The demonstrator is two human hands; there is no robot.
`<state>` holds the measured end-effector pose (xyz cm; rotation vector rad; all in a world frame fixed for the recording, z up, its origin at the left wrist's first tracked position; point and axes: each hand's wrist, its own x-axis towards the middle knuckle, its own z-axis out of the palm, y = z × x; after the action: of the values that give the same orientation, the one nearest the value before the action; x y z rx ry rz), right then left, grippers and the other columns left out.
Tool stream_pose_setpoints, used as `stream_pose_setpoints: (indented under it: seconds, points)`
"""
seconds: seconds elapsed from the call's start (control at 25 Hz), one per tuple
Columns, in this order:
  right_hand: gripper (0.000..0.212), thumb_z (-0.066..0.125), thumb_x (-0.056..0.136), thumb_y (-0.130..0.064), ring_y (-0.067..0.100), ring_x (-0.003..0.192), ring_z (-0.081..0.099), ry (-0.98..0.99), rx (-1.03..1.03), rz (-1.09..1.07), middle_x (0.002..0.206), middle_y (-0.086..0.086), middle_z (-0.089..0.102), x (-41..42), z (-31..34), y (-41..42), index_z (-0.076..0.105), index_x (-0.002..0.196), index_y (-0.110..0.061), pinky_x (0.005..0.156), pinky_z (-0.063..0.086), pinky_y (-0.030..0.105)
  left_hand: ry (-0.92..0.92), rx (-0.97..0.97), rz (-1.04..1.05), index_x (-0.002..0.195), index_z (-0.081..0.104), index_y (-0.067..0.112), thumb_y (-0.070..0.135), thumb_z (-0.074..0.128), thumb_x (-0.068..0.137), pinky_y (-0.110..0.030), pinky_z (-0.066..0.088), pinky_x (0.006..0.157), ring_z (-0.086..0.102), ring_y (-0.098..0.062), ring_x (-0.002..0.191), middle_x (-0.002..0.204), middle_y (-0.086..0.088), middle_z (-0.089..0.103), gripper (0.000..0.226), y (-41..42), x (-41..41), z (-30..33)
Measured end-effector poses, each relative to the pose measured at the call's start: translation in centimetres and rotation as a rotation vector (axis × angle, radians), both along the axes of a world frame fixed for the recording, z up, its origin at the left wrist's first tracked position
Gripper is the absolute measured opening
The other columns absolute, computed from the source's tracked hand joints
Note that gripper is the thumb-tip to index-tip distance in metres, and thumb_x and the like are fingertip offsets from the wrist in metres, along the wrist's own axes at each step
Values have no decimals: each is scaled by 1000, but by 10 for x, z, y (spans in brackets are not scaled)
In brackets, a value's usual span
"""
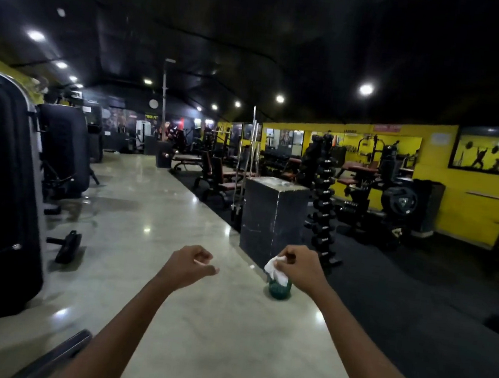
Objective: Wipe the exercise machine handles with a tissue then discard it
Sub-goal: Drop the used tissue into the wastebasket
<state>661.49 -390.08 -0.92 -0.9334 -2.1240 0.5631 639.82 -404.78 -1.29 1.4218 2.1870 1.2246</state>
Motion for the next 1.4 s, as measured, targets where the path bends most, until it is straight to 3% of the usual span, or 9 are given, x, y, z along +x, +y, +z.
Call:
stream_pose_setpoints:
  seconds: [0.16, 0.32, 0.56, 0.76, 1.08, 1.4]
  points:
    - [4, 67, 75, -16, 12, 70, 62, -23, 29, 5, 72, 3, 69, -17, 18, 112, 69, 71, -16, 62, 48, 26, -17, 48, 0, 94, 66, 18, 28, 79, 74, -9, 38, 60, 60, -8, 83, 94, 2, 66, 26, 113, -9, 7]
    - [2, 68, 75, -17, 10, 69, 61, -57, 5, 7, 72, 0, 67, -50, 14, 211, 70, 74, -16, 58, 42, 17, -28, 16, -11, 99, 67, 19, 34, 79, 72, -10, 39, 62, 62, -7, 85, 97, 4, 67, 33, 215, -29, -3]
    - [7, 65, 77, -19, 13, 73, 64, -67, -25, 22, 75, 4, 69, -120, -2, 340, 69, 76, -13, 64, 51, 29, -41, 3, 1, 101, 68, 15, 30, 80, 73, -11, 40, 62, 62, -11, 86, 96, 1, 67, 35, 351, -97, -26]
    - [9, 66, 77, -19, 14, 69, 60, -59, -28, -25, 72, 6, 67, -181, 1, 459, 69, 74, -11, 58, 45, 27, -26, -12, -12, 103, 67, 14, 26, 79, 73, -22, 45, 73, 63, -16, 92, 97, 0, 65, 34, 472, -169, -21]
    - [7, 66, 76, -22, 19, 72, 63, -47, -98, -113, 72, 3, 65, -251, -22, 639, 67, 73, -16, 62, 50, 35, 32, -5, -61, 116, 61, 8, 23, 78, 76, -32, 48, 91, 58, -20, 108, 117, -7, 63, 46, 648, -255, -28]
    - [7, 63, 77, -19, 18, 74, 64, -76, -114, -95, 73, 3, 67, -324, -32, 834, 67, 73, -14, 64, 51, 35, 58, -23, -76, 127, 56, 10, 27, 76, 77, -27, 43, 93, 54, -20, 119, 131, -8, 57, 56, 849, -327, -56]
